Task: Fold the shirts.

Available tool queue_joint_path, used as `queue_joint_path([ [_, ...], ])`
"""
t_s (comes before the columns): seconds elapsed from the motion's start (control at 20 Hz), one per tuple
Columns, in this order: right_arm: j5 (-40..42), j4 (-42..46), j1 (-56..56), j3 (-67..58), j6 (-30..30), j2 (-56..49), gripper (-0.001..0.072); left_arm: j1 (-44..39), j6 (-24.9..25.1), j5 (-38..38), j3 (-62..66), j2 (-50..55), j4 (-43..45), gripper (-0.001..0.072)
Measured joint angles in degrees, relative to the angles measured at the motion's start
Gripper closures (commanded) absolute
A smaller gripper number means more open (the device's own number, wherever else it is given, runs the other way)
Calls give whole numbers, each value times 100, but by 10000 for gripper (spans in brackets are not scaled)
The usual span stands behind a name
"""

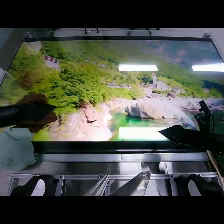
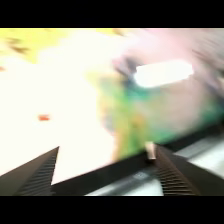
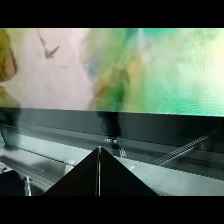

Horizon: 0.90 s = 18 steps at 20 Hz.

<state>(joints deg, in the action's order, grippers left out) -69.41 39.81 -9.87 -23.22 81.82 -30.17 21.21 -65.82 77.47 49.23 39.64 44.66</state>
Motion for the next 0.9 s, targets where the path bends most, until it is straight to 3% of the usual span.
queue_joint_path([
  [0.15,0,0,0,0,0,0,687,1261,-538,-103,656,715,1080,-9],
  [0.3,0,0,0,0,0,0,687,2109,-800,-278,909,1578,1574,-9],
  [0.85,2,0,0,0,0,0,687,2796,37,-935,1851,4846,1989,-6],
  [0.9,0,0,0,0,0,0,687,2787,59,-868,1996,5101,1996,64],
])
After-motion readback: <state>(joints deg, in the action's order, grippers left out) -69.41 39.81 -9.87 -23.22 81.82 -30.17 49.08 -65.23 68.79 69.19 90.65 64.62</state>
